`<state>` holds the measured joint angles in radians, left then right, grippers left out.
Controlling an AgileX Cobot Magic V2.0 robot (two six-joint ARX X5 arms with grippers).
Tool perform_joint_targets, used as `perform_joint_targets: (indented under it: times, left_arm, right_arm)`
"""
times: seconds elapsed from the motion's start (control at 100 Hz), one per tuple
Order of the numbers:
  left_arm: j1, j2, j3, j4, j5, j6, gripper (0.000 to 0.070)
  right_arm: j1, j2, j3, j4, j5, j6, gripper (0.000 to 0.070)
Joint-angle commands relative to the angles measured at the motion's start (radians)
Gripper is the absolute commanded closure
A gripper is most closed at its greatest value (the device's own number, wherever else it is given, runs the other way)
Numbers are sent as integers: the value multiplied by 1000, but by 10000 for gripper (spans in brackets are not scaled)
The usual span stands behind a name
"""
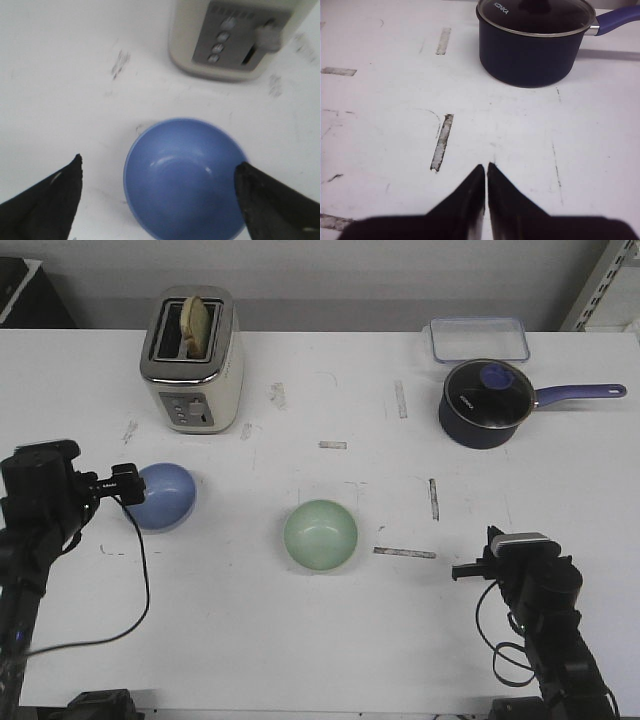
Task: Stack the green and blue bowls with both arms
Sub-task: 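Reach the left gripper to the blue bowl and grasp its rim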
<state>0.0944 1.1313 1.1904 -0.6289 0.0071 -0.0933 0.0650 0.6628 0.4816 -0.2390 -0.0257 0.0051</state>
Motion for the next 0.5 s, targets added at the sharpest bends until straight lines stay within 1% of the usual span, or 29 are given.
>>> perform_joint_targets:
  times: [0.0, 0.13, 0.22, 0.28, 0.44, 0.49]
  left_arm:
    - [24, 72, 14, -15, 21, -4, 129]
    - [70, 228, 14, -29, 80, -5, 130]
    - [84, 308, 14, -28, 100, -5, 135]
    - [88, 357, 14, -25, 102, -5, 153]
    - [90, 442, 14, -11, 102, -1, 275]
    - [90, 452, 14, -7, 102, -1, 338]
  right_arm:
    - [1, 6, 6, 14, 0, 5, 700]
    - [1, 6, 6, 14, 0, 5, 700]
    - [1, 6, 6, 14, 0, 5, 700]
    - [1, 6, 6, 14, 0, 5, 700]
    - [1, 6, 6, 13, 0, 5, 700]
    - [1, 6, 6, 13, 0, 5, 700]
